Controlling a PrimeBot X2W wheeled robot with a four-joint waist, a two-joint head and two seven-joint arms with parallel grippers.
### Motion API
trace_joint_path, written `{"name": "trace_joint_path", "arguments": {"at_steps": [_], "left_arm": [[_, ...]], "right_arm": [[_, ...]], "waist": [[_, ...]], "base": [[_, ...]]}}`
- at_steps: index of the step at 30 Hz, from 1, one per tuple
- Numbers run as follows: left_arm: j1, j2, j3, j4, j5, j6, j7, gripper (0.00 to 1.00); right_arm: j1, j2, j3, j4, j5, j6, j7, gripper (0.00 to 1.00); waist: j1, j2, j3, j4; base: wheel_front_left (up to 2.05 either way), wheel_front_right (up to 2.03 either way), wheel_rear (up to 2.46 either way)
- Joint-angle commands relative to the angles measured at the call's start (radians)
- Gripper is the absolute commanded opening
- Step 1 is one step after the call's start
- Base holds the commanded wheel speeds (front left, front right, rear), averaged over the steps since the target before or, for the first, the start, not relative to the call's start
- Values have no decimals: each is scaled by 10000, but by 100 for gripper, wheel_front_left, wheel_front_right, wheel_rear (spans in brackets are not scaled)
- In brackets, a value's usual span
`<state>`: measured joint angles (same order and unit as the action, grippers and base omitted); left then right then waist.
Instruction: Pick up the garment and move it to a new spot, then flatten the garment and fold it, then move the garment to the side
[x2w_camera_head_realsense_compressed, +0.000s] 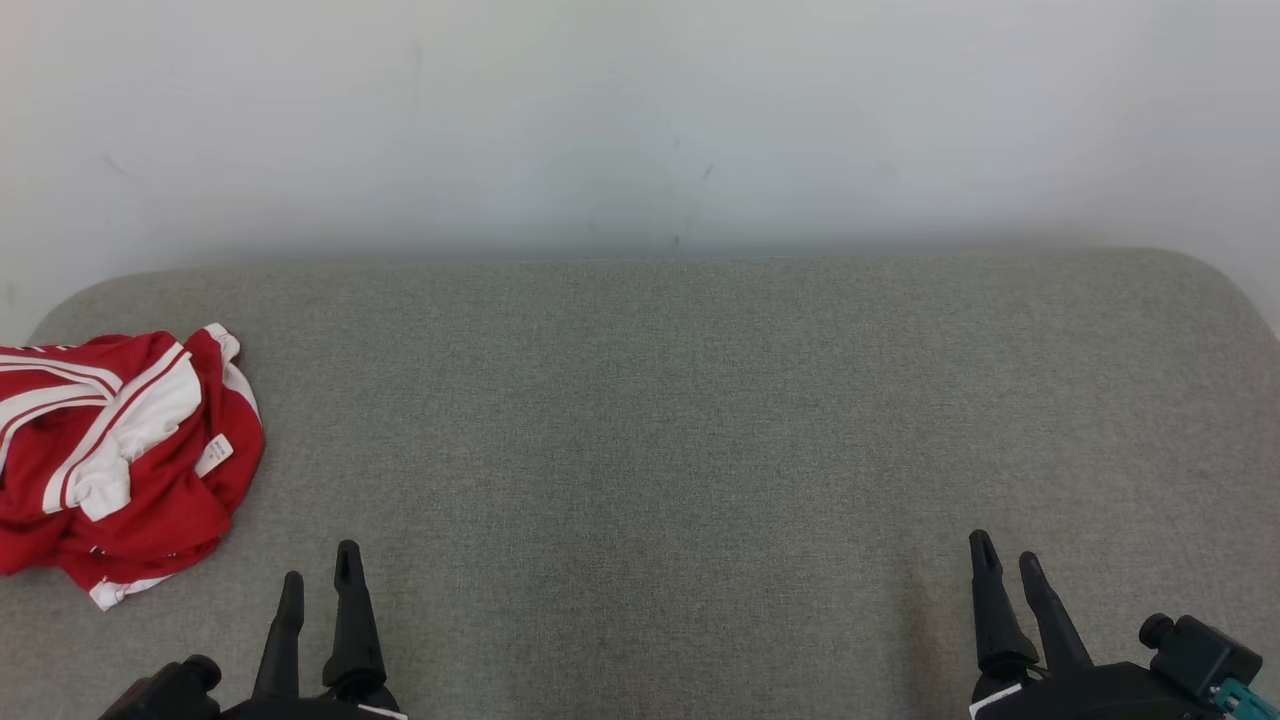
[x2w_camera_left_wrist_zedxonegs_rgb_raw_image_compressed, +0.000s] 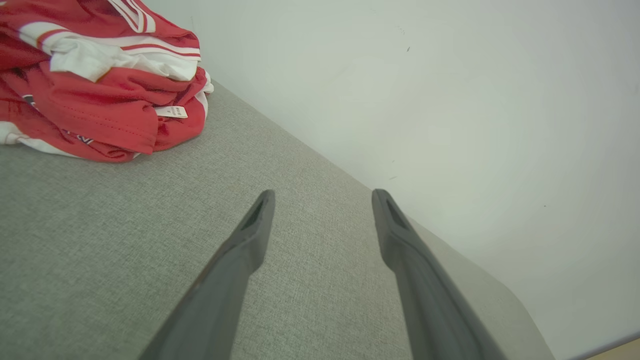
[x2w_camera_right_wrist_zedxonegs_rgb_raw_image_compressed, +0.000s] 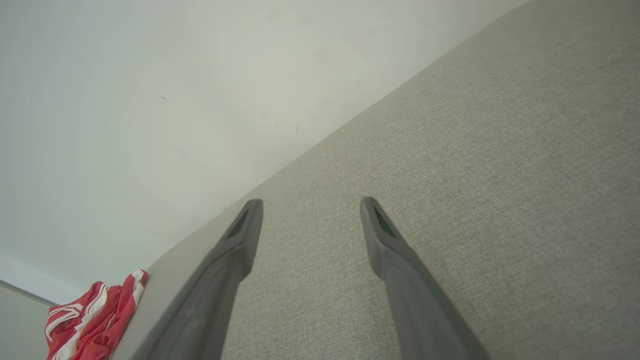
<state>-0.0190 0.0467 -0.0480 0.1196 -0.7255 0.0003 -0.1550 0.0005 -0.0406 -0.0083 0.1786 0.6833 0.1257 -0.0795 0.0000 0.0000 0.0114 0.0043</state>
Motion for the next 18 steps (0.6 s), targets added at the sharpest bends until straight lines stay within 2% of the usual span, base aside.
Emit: {"name": "trace_joint_path", "arguments": {"at_steps": [1,18], "left_arm": [[67,30,24,-148,224,31,-68,100],[165,39,158,107,2177,48,-418,100]], "right_arm": [[-138,-86,56,-66,-232,56,-74,100],[-248,-100,359,89,-2323,65,-680,100]], "waist": [[0,0,-2,1],[0,0,-47,12]], "base": [[0,0,0],[0,0,0]]}}
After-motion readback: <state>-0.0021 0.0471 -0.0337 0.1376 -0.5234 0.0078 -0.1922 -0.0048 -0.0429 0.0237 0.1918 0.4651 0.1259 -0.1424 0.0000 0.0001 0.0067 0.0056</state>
